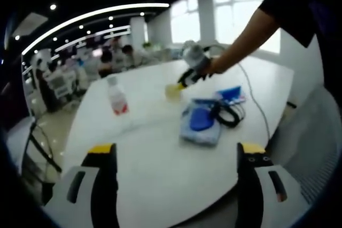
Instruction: Arrange the tabletop items into an orderly group along one side of the table until the central work area is clear of visible clutter.
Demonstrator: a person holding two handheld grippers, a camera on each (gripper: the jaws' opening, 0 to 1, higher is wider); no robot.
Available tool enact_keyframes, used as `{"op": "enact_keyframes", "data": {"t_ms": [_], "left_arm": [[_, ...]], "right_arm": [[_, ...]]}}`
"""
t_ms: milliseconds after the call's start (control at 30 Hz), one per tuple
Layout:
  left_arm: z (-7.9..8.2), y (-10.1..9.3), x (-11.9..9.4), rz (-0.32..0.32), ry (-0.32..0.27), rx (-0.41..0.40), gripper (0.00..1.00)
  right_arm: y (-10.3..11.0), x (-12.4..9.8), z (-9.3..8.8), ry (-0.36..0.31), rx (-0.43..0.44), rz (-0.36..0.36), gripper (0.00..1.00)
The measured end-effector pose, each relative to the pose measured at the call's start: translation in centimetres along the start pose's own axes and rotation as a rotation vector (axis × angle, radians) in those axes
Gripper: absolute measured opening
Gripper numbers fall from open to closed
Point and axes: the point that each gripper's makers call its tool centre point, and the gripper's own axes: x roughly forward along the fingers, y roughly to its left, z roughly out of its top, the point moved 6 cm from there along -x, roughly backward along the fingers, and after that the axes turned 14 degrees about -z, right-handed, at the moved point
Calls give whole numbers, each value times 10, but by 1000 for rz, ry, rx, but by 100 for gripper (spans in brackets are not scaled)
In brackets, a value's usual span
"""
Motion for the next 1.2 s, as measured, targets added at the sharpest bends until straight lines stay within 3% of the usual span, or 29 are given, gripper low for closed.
{"op": "enact_keyframes", "data": {"t_ms": [300, 867, 1200], "left_arm": [[1, -1, 1, -5, -4, 7, 89], [4, -1, 0, -11, -19, 33, 88], [8, -5, 1, -25, -34, 48, 88]], "right_arm": [[-19, -15, -15, 16, 21, -46, 0], [-27, -46, -13, -26, 67, -66, 0], [-16, -87, -16, -59, 117, -60, 0]]}}
